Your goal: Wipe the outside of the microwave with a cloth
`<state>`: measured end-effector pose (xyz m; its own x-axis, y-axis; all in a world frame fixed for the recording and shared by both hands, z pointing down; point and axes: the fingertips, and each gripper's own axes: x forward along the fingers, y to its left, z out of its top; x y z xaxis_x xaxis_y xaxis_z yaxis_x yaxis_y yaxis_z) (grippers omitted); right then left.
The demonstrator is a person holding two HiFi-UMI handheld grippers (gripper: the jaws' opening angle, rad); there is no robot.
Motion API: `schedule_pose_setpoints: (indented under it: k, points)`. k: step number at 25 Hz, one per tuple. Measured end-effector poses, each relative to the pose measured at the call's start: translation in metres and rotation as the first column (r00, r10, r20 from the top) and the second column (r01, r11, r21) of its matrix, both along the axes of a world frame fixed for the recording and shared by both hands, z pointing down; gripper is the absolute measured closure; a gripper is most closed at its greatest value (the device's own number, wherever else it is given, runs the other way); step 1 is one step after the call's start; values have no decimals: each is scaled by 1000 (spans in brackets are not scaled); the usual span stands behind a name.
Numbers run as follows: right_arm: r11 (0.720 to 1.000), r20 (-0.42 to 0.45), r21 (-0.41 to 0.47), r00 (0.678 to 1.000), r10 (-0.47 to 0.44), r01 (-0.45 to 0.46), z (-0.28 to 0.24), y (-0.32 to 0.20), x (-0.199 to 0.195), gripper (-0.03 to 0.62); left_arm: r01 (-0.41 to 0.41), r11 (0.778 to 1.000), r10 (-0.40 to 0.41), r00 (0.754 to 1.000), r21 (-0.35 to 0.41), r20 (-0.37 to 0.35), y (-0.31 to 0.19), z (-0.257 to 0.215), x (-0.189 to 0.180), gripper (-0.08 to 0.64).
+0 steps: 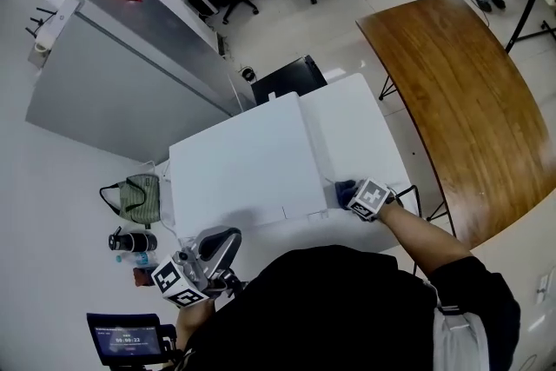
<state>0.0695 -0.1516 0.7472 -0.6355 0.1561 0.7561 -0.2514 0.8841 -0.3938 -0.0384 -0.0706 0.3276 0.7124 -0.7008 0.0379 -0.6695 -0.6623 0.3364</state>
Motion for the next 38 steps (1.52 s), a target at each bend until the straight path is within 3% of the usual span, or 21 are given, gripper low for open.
schedule_pose_setpoints:
  k: [2,4,7,10,14,19,22,27,33,38]
  points:
    - [997,65,-53,996,59,-55,-17,-2,8,541,5,1000,-5,1000,24,-8,10,-5,-8,557]
    - [984,207,-99,964,167,-149,-57,-12,17,541,17,999,-16,1000,47,-16,21,-10,-20,557]
    - [940,432,-137,836,340,-311,-138,-40,39,541,25,996,-22,999,86,-34,42,-17,-39,557]
    - [895,548,-85,730,409,-438,-212,-49,63,540,16,990,-10,999,138,-47,71,-23,-59,557]
    - [864,672,-44,625,397,-501,-296,12,50,540,2,985,7,999,174,-51,133,-17,-98,557]
    - [875,752,-117,533,387,-470,-342,140,-4,537,-64,984,73,996,165,-48,219,7,-130,557]
    - [905,777,-171,511,367,-389,-360,211,-47,535,-90,983,104,991,158,-81,255,5,-141,557]
    - [954,799,-108,546,251,-280,-395,293,-70,534,-130,971,148,986,203,-78,300,-11,-119,557]
    - [977,828,-47,539,155,-209,-412,362,-4,535,-114,970,131,989,213,-67,353,-11,-41,557]
    - [982,823,-62,548,153,-181,-394,412,68,535,-93,982,113,987,165,-114,398,-1,44,557]
